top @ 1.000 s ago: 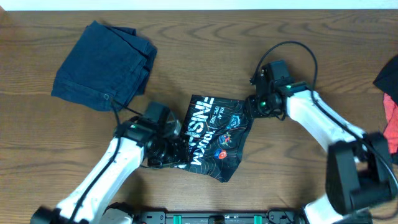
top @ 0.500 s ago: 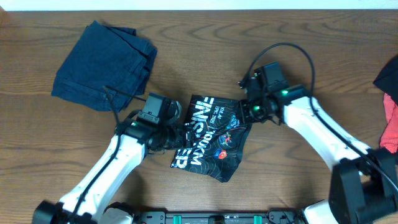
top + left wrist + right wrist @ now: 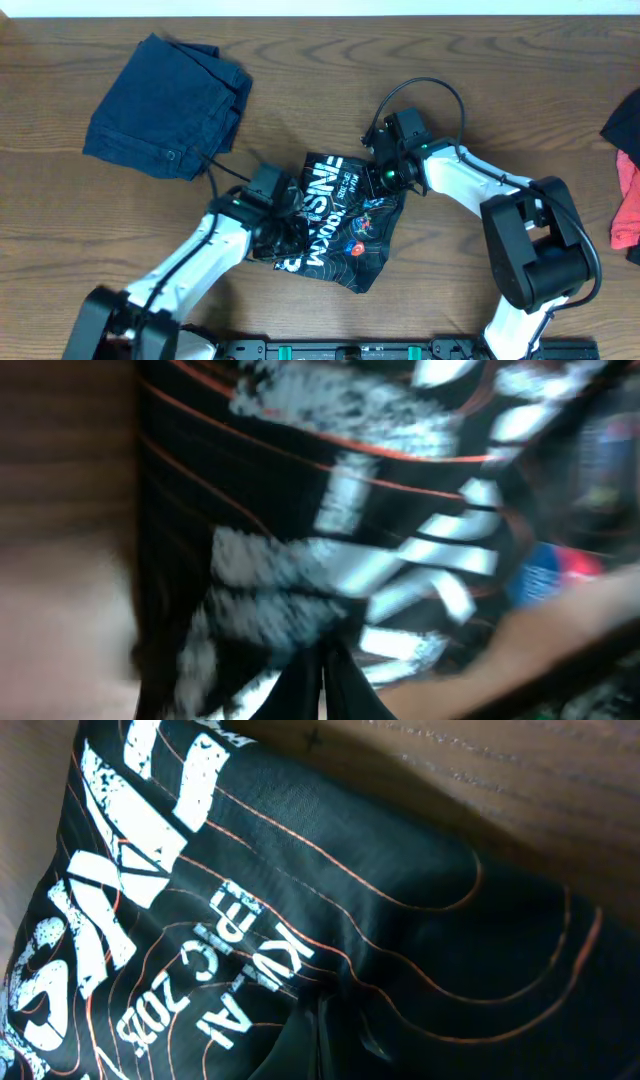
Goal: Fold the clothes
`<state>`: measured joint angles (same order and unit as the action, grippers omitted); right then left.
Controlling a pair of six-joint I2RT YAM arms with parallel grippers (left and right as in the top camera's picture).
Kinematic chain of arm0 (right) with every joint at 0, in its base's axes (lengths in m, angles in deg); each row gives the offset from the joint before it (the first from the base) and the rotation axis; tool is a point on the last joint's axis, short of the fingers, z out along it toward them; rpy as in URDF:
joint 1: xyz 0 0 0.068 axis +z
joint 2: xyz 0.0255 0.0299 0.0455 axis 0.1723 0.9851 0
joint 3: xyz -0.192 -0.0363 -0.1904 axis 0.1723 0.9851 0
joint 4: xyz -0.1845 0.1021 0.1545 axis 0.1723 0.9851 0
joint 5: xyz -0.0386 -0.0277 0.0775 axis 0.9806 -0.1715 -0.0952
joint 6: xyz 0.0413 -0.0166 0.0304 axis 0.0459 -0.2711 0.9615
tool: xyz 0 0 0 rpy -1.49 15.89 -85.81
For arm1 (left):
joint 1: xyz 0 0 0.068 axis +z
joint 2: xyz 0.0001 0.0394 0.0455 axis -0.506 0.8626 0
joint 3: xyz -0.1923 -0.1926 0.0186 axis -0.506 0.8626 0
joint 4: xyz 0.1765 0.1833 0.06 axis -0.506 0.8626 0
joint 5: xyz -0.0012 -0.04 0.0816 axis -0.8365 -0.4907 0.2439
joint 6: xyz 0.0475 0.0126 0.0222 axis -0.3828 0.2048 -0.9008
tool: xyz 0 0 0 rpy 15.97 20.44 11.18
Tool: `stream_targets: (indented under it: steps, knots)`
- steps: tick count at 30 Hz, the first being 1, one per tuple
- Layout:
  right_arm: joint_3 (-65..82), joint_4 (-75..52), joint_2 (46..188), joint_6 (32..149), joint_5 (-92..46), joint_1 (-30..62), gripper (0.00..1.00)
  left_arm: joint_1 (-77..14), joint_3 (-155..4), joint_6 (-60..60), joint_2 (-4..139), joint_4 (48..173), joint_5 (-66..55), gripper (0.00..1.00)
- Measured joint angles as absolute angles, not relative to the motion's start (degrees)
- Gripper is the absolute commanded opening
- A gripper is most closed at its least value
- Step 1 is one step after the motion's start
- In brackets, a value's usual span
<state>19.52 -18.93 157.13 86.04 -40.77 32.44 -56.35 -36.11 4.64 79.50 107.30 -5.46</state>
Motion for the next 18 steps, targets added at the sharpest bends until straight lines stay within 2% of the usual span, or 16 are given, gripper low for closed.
stream_targets:
  steps: [7, 15, 16, 17, 18]
  knots:
    - [18.3, -9.6, 156.3, 90.5, -38.6, 31.7, 0.01, -53.9, -34.1, 4.5, 83.7, 99.6, -5.0, 0.06]
    - [20.0, 0.4, 152.5, 95.3, -32.9, 30.9, 0.01, -44.3, -34.4, 4.3, 84.0, 77.1, -6.2, 0.07]
    - [20.3, 0.4, 151.8, 95.6, -32.3, 30.9, 0.01, -43.5, -34.8, 4.4, 84.0, 76.4, -7.2, 0.10]
    - [20.4, 0.0, 150.9, 95.7, -31.4, 30.9, 0.01, -42.5, -35.7, 4.3, 84.0, 76.3, -8.9, 0.24]
    - [20.5, -0.4, 150.1, 95.4, -30.9, 30.9, 0.01, -41.9, -36.5, 4.0, 84.0, 76.6, -10.4, 0.32]
